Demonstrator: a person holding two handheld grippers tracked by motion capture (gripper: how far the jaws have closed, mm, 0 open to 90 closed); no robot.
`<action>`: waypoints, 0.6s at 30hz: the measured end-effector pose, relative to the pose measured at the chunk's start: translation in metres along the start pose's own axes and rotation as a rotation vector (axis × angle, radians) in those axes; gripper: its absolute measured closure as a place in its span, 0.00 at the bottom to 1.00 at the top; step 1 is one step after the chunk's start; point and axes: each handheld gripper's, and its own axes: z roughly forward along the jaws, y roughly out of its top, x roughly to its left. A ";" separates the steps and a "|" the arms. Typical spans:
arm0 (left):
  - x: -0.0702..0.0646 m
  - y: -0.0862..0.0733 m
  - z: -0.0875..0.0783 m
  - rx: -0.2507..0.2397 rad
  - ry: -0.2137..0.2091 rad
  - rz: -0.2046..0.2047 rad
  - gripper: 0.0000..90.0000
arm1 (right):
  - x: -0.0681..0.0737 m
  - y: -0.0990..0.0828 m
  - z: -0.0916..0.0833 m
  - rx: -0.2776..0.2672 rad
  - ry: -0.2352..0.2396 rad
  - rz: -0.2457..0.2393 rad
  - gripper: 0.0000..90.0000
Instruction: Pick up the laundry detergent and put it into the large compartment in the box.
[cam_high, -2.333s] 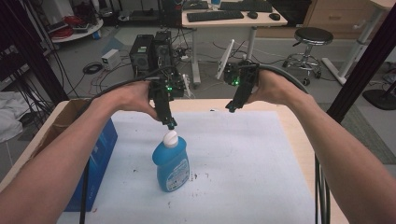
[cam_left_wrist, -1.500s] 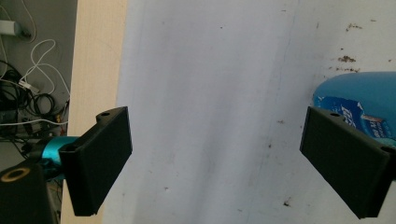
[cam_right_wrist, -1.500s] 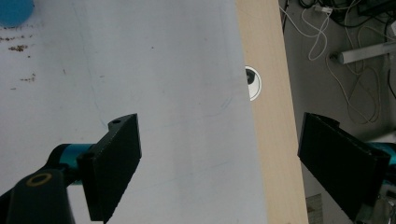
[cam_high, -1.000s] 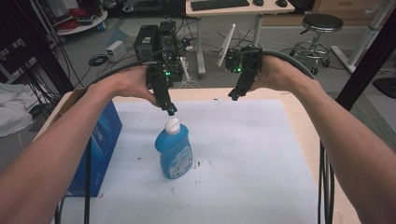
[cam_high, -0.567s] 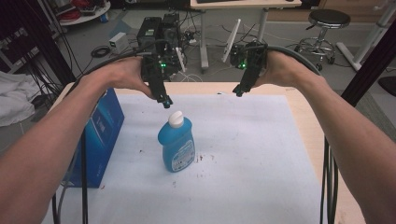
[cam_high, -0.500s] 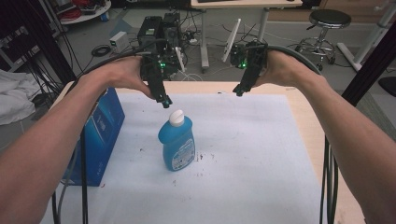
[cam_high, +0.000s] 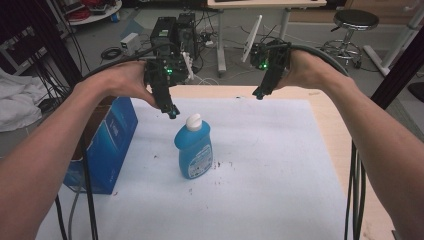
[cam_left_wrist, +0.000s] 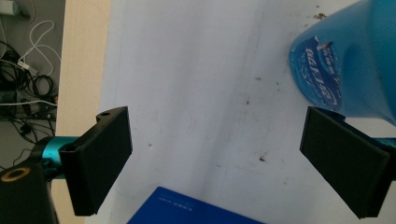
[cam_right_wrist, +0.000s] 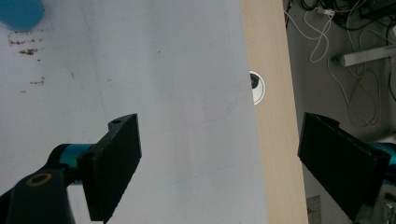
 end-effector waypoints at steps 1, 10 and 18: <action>-0.003 -0.002 -0.002 0.010 -0.003 0.003 0.10 | 0.001 0.001 0.000 -0.001 0.000 -0.006 0.14; -0.025 -0.017 -0.013 -0.005 -0.020 -0.028 0.10 | 0.003 0.004 -0.001 0.003 -0.003 -0.008 0.14; -0.049 -0.027 -0.015 -0.018 -0.041 -0.058 0.10 | 0.002 0.005 -0.001 0.006 -0.006 -0.010 0.14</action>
